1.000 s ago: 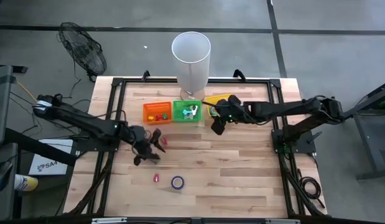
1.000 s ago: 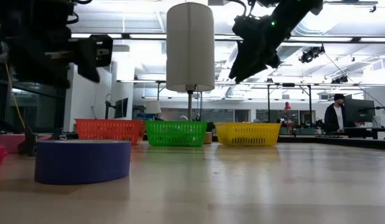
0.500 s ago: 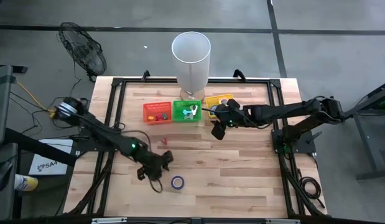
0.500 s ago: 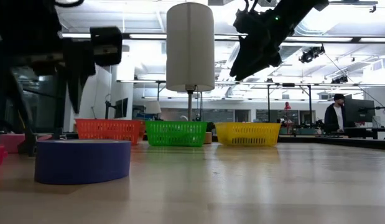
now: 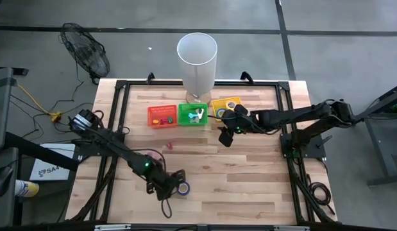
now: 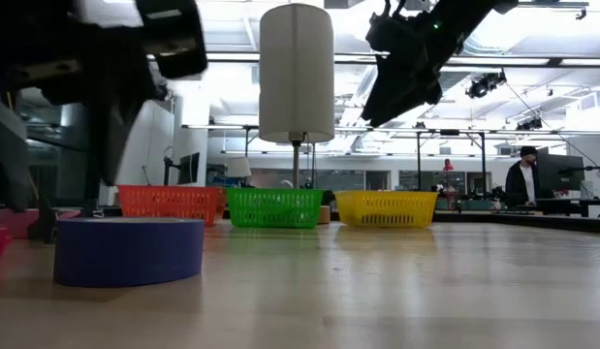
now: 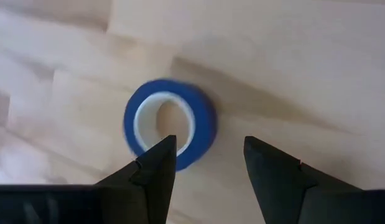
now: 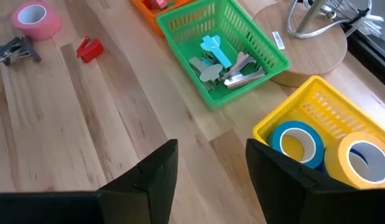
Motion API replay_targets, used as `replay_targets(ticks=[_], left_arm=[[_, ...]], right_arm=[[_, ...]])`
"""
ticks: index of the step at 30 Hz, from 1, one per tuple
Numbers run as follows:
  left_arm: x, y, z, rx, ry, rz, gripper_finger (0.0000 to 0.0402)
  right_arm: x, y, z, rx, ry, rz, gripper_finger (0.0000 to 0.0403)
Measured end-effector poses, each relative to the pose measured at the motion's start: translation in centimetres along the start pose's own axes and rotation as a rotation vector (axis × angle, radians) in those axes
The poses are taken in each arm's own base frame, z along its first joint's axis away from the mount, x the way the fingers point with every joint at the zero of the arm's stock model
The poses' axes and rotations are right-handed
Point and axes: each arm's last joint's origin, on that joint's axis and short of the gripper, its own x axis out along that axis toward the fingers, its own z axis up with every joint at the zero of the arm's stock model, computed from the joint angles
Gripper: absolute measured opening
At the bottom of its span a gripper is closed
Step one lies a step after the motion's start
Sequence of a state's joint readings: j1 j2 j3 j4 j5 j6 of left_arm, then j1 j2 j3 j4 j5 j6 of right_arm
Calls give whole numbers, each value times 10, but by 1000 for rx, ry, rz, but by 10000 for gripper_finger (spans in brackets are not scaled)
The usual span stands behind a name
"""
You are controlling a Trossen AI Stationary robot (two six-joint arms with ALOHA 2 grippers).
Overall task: Pick and place Stapler, Stapler remover, tape
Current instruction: Put the blue tape into the yellow bin
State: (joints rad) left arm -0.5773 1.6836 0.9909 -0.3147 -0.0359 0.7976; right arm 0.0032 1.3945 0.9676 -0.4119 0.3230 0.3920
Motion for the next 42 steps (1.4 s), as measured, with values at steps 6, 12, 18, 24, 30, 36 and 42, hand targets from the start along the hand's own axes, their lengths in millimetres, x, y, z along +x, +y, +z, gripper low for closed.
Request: replay_targets(ticks=[6, 12, 18, 24, 30, 36, 42], left_arm=[[7, -3, 1, 81, -16, -29, 184], [22, 1, 3, 155, 37, 6, 184], [21, 11, 11, 184, 55, 49, 184], [18, 16, 14, 195, 61, 76, 184], [27, 18, 5, 177, 56, 25, 184], [38, 21, -3, 161, 75, 6, 181], [39, 20, -3, 127, 59, -12, 123]], right_arm=[[0, 0, 0, -5, 2, -1, 181], [0, 0, 0, -4, 4, 2, 181], [0, 0, 0, -4, 4, 2, 181], [0, 0, 0, -4, 4, 3, 181], [0, 0, 0, -4, 10, 15, 181], [0, 1, -1, 2, 12, 23, 181], [0, 1, -1, 10, 20, 37, 181]])
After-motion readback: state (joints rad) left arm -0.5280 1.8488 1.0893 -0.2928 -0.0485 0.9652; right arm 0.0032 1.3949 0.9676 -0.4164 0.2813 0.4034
